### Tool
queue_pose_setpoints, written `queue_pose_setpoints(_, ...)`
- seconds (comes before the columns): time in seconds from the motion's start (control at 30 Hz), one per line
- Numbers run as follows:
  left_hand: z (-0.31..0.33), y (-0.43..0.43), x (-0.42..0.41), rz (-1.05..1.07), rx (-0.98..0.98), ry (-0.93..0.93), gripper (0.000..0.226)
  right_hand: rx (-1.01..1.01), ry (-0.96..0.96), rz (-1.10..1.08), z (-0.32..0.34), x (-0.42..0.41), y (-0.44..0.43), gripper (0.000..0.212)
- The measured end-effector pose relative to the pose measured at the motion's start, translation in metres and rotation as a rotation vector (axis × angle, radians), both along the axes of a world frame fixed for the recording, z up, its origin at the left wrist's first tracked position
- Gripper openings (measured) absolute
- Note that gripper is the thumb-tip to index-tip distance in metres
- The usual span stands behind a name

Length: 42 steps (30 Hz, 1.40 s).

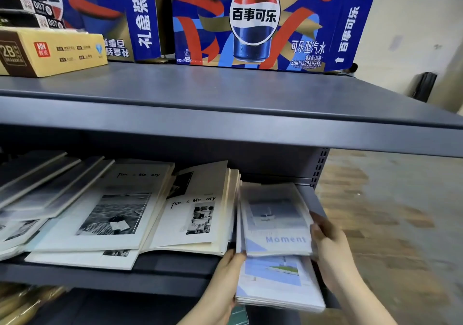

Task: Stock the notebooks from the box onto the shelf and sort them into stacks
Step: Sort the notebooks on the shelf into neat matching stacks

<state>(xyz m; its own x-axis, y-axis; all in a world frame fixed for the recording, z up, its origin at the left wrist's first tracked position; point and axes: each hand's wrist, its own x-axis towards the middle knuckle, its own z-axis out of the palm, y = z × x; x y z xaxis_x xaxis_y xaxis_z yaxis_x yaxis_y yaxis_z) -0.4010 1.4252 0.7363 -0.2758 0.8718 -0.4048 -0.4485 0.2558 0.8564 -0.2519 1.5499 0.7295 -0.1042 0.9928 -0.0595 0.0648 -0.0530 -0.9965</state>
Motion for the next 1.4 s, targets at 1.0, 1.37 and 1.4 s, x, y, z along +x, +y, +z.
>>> queue_pose_setpoints(1.0, 0.016, 0.034, -0.013, -0.192, 0.302, 0.402, 0.082, 0.246, -0.022, 0.188, 0.045, 0.017, -0.001, 0.072)
queue_pose_setpoints(1.37, -0.009, 0.04, -0.002, -0.289, 0.123, 0.658, 0.094, 0.174, 0.18, 0.286, 0.016, 0.03, 0.002, 0.098)
queue_pose_setpoints(1.4, -0.009, 0.039, -0.001, -0.294, 0.107, 0.669, 0.094, 0.173, 0.16, 0.299, 0.015, 0.031, 0.002, 0.1)
